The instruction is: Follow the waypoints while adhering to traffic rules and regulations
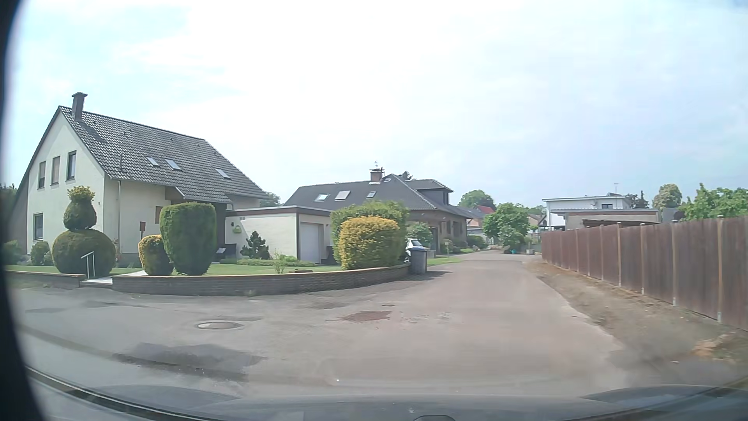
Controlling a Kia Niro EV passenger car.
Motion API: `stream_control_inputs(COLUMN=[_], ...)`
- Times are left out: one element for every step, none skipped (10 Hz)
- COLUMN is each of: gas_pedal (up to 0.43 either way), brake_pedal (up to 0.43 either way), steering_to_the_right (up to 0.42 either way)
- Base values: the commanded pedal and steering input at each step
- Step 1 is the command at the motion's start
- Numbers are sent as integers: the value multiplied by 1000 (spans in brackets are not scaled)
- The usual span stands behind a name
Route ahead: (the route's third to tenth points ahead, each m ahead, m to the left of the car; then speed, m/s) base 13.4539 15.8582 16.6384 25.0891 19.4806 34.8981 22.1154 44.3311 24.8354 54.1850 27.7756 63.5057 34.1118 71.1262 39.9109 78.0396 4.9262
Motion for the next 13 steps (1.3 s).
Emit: stream_control_inputs(gas_pedal=[130, 138, 138, 150, 157, 157, 157, 157, 157, 157, 157, 157, 169], brake_pedal=[0, 0, 0, 0, 0, 0, 0, 0, 0, 0, 0, 0, 0], steering_to_the_right=[-369, -397, -423, -441, -456, -467, -480, -490, -494, -494, -493, -492, -491])
